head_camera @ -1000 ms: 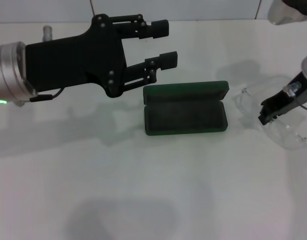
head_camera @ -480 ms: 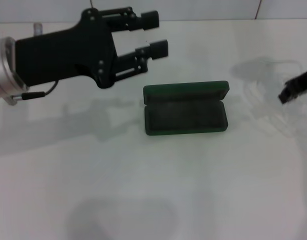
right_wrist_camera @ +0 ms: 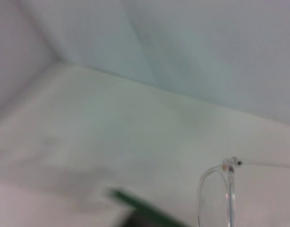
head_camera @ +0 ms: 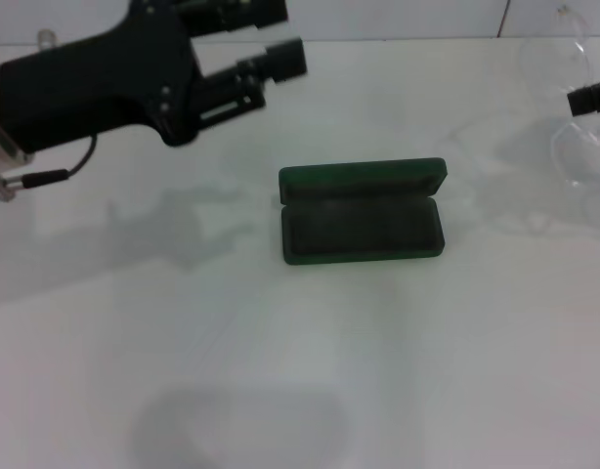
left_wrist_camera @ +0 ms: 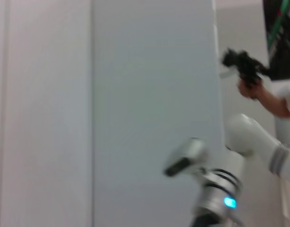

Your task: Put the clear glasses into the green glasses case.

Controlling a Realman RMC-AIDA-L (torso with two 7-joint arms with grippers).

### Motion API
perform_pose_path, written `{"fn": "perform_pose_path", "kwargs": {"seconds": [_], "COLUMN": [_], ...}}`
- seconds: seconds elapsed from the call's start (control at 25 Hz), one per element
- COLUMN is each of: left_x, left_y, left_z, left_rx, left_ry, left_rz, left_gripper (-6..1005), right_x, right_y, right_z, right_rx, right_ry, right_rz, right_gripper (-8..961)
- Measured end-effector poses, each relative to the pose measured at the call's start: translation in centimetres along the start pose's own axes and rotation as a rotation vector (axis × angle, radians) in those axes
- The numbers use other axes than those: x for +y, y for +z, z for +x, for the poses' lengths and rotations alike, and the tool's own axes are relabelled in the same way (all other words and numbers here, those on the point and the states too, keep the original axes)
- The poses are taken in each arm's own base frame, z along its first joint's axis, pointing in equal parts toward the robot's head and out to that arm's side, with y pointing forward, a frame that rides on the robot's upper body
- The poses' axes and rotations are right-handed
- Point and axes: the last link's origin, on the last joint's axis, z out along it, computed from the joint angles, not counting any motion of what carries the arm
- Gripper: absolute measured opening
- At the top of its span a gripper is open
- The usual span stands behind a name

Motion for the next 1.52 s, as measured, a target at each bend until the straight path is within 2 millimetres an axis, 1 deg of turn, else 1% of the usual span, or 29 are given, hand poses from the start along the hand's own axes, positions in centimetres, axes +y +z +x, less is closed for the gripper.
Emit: {"fn": "perform_pose_path", "kwargs": {"seconds": [0.08,0.16,0.32,0.4,0.44,0.52,0.68,0.8,0.92,1.04,1.28,1.36,1.52], "left_x": [-0.1,-0.2,-0.1,0.2,0.5,0.8,1.2,1.6,1.8,2.1,2.5,2.4,2.2], "left_y": [-0.3,-0.4,-0.2,-0.1,0.0,0.0,0.0,0.0,0.2,0.4,0.9,0.9,1.1], "left_z": [0.2,0.4,0.7,0.7,0.7,0.7,0.8,0.7,0.2,-0.5,-2.0,-2.3,-3.0], "left_rx": [0.028,0.048,0.064,0.074,0.083,0.103,0.141,0.156,0.156,0.148,0.128,0.132,0.141], "left_ry": [-0.017,-0.043,-0.094,-0.106,-0.113,-0.127,-0.168,-0.199,-0.223,-0.240,-0.237,-0.248,-0.259], "left_rz": [0.020,0.028,0.013,-0.011,-0.027,-0.052,-0.086,-0.112,-0.127,-0.133,-0.153,-0.144,-0.128], "left_gripper": [468,467,467,466,466,466,465,464,464,463,462,253,174], "right_x": [1.4,3.0,5.2,6.2,6.9,7.5,7.7,7.8,8.0,8.5,9.7,10.2,10.8], "right_y": [-0.9,-1.7,-3.0,-3.2,-3.1,-2.5,-0.7,0.1,1.1,2.7,5.2,5.8,6.3], "right_z": [0.5,1.5,3.8,5.1,5.9,6.9,7.8,7.9,7.6,7.1,6.4,6.2,6.0], "right_rx": [-0.077,-0.159,-0.277,-0.333,-0.365,-0.391,-0.395,-0.381,-0.376,-0.369,-0.353,-0.351,-0.360], "right_ry": [-0.132,-0.284,-0.534,-0.656,-0.728,-0.799,-0.874,-0.896,-0.908,-0.919,-0.938,-0.947,-0.952], "right_rz": [-0.114,-0.228,-0.364,-0.425,-0.461,-0.488,-0.511,-0.522,-0.519,-0.509,-0.504,-0.511,-0.527], "right_gripper": [75,72,72,72,72,72,72,72,73,73,73,73,73]}}
